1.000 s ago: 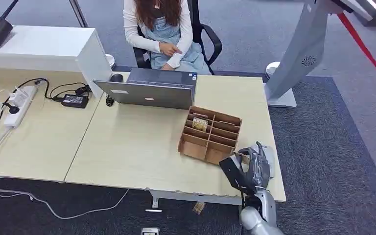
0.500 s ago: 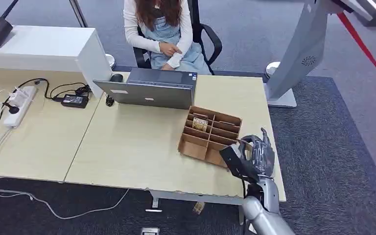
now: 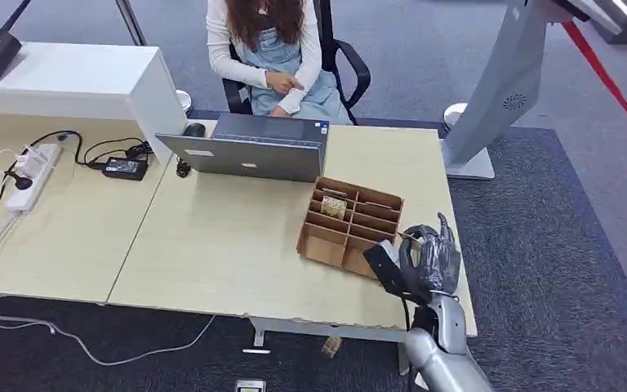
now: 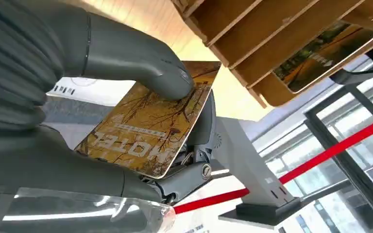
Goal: Pass the card to the sensor for recognition and then transmit it.
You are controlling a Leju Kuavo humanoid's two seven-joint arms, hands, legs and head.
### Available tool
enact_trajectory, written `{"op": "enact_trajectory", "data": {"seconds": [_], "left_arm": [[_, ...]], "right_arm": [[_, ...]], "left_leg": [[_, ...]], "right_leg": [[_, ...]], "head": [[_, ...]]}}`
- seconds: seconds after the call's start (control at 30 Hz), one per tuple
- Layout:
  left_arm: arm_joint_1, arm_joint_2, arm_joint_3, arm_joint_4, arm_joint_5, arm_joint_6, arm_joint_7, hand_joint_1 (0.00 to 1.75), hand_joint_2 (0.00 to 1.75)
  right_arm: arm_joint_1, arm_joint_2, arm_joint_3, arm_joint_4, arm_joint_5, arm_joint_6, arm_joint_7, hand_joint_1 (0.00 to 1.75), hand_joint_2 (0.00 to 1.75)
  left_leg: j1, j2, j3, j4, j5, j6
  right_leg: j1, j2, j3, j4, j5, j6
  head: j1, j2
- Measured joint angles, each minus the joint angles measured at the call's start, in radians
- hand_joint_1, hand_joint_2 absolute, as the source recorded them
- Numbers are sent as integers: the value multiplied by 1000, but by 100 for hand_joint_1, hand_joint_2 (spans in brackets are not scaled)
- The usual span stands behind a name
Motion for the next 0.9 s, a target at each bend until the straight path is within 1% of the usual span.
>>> {"op": "enact_trajectory", "data": {"seconds": [0.13, 0.47, 0.9], "left_arm": [[-1, 0, -6, 0, -2, -1, 2, 0, 0], [-1, 0, -8, 0, -3, -4, 8, 0, 0], [-2, 0, -13, 0, -6, -13, 15, 0, 0]], "right_arm": [[-10, -7, -1, 8, 24, 0, 29, 175, 175], [-25, -24, -2, 30, 49, 0, 69, 175, 175], [-25, -27, -1, 76, 42, 2, 84, 175, 175]], "left_leg": [[0, 0, 0, 0, 0, 0], [0, 0, 0, 0, 0, 0], [0, 0, 0, 0, 0, 0]], "right_leg": [[0, 0, 0, 0, 0, 0], [0, 0, 0, 0, 0, 0], [0, 0, 0, 0, 0, 0]], "head": [[0, 0], [0, 0], [0, 0]]}}
